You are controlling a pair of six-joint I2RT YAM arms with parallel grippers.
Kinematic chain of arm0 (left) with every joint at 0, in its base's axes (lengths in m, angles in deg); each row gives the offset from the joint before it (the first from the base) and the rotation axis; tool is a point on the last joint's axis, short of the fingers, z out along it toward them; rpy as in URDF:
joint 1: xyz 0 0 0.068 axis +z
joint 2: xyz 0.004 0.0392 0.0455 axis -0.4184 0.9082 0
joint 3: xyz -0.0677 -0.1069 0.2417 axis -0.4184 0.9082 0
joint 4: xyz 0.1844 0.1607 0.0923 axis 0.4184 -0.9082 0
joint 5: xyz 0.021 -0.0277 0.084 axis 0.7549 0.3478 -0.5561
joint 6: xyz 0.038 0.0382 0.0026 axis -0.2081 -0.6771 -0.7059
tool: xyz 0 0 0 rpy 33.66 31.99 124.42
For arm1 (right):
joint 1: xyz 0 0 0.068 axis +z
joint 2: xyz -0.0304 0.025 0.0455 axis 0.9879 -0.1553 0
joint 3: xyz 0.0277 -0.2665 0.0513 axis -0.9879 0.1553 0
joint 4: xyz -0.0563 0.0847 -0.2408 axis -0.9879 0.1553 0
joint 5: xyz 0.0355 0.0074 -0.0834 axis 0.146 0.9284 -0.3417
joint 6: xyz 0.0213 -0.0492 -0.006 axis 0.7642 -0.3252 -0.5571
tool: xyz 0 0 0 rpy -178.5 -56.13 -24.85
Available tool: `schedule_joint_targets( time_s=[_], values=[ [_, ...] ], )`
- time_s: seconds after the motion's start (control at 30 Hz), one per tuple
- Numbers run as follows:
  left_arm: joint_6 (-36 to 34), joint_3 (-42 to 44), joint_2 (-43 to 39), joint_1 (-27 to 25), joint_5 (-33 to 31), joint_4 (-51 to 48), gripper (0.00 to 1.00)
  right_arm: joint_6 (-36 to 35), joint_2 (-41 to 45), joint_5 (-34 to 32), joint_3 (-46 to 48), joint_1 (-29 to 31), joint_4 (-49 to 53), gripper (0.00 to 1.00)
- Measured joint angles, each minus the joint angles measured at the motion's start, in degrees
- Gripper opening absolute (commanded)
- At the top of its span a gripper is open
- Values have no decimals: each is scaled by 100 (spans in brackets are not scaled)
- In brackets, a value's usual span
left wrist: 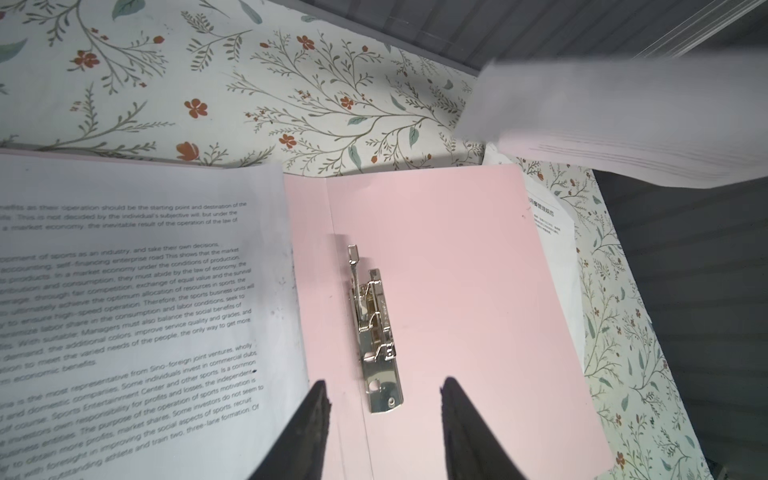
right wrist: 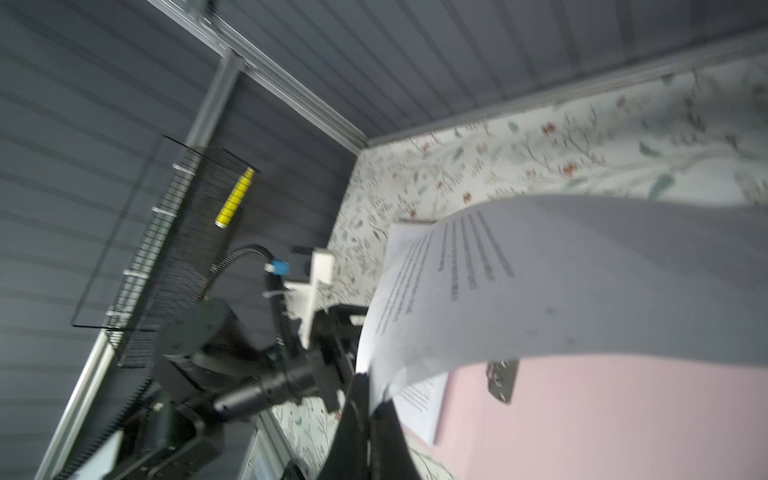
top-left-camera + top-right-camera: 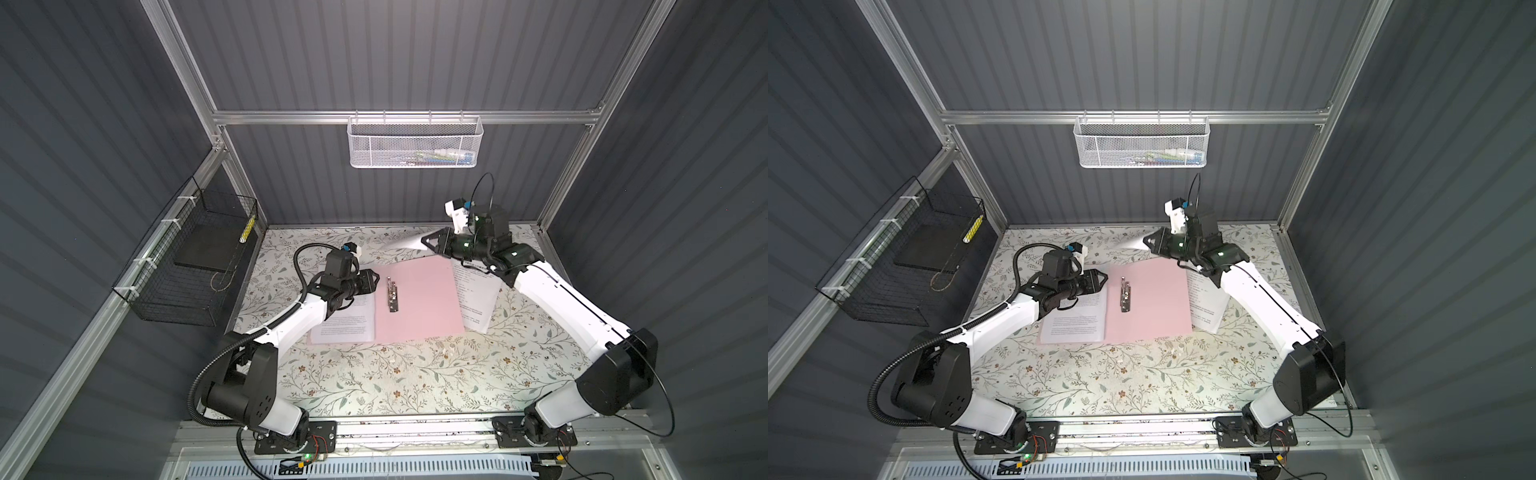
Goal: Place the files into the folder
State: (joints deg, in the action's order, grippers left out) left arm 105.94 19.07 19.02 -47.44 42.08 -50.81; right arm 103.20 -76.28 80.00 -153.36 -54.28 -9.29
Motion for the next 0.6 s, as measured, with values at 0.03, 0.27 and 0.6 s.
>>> schedule_joint_targets(
  time_s=[0.03, 0.27, 0.6],
  values=[
    [-2, 31, -35, 26, -4, -20, 46, -15, 7, 33, 286, 0, 20, 0],
    [-24, 68, -151, 107, -28, -50, 46, -358, 127, 284, 1816, 0, 341, 0],
    [-59, 142, -184, 111, -39, -66, 46, -968, 278, 789, 2645, -393, 636, 0]
  ],
)
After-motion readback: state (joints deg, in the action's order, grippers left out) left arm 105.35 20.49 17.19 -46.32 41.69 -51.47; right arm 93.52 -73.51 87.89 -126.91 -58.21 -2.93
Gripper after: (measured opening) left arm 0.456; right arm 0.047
